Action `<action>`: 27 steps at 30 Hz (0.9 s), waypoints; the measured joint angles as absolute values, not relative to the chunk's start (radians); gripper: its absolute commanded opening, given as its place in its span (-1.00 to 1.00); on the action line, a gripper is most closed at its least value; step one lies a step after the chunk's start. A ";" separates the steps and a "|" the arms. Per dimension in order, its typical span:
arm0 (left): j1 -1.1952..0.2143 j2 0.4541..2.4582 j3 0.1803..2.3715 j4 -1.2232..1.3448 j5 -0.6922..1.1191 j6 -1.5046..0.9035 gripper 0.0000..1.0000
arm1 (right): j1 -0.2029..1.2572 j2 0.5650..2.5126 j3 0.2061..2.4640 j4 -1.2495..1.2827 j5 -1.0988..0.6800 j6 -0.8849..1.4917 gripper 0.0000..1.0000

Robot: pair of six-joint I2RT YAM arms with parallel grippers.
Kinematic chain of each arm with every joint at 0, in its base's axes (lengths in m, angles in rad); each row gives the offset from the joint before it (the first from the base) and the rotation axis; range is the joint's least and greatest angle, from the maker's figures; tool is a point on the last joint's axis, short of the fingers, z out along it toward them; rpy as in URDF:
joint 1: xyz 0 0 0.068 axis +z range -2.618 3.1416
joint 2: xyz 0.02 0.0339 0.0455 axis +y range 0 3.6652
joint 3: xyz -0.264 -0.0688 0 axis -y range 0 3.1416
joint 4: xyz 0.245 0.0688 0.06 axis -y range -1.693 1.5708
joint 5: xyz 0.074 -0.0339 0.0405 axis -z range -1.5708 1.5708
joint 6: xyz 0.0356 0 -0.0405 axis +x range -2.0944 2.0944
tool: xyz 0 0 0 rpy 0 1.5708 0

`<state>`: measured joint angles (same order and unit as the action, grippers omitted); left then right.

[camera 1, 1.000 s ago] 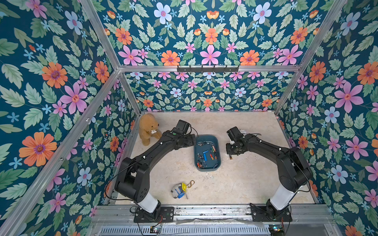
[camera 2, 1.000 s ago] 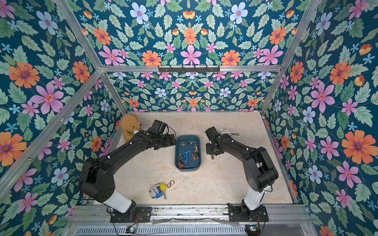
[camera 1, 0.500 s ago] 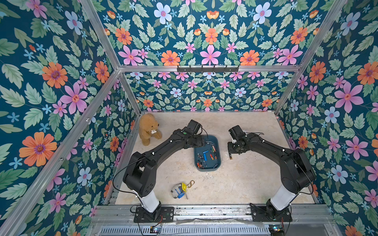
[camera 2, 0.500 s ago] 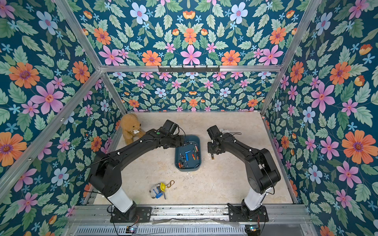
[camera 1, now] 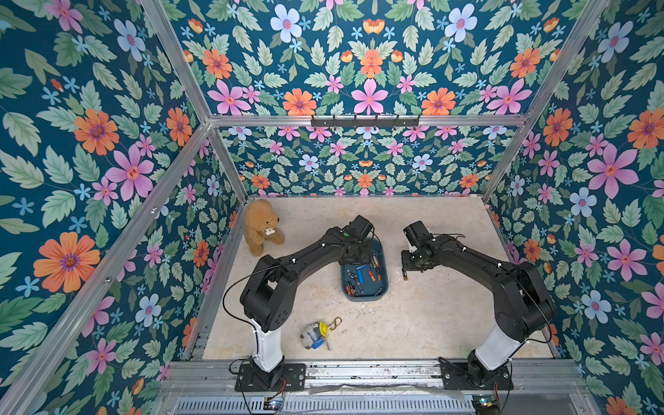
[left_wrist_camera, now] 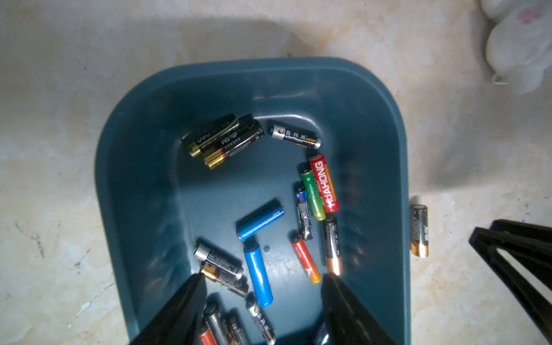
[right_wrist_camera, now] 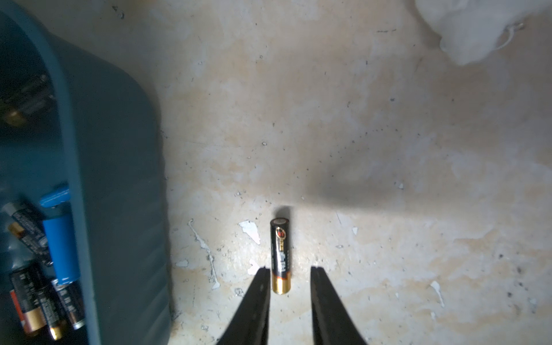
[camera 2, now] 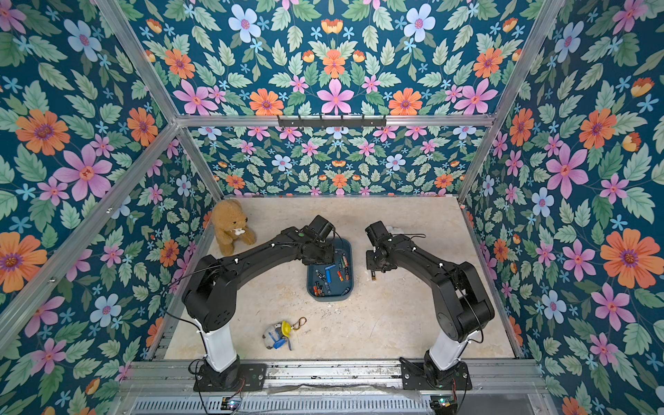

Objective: Take the batteries out of the storage box
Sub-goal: Pick up the battery from the storage box.

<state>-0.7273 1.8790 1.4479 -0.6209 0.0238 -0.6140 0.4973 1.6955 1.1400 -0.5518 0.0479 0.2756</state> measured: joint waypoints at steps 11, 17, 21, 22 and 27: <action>-0.747 1.959 1.465 -0.639 0.029 -0.616 -0.02 | 0.495 1.695 1.135 -0.551 0.047 0.269 -0.41; -0.753 1.983 1.460 -0.652 0.041 -0.622 -0.11 | 0.493 1.695 1.132 -0.551 0.040 0.269 -0.41; -0.756 1.990 1.455 -0.654 0.048 -0.622 -0.17 | 0.493 1.695 1.132 -0.551 0.040 0.269 -0.41; -0.756 1.992 1.455 -0.654 0.050 -0.622 -0.18 | 0.493 1.695 1.132 -0.551 0.040 0.269 -0.41; -0.759 2.003 1.454 -0.655 0.054 -0.622 -0.24 | 0.491 1.695 1.132 -0.551 0.040 0.269 -0.40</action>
<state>-0.7593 2.0033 1.4536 -0.6552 0.0540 -0.6220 0.4911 1.6955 1.1324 -0.5510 0.0402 0.2687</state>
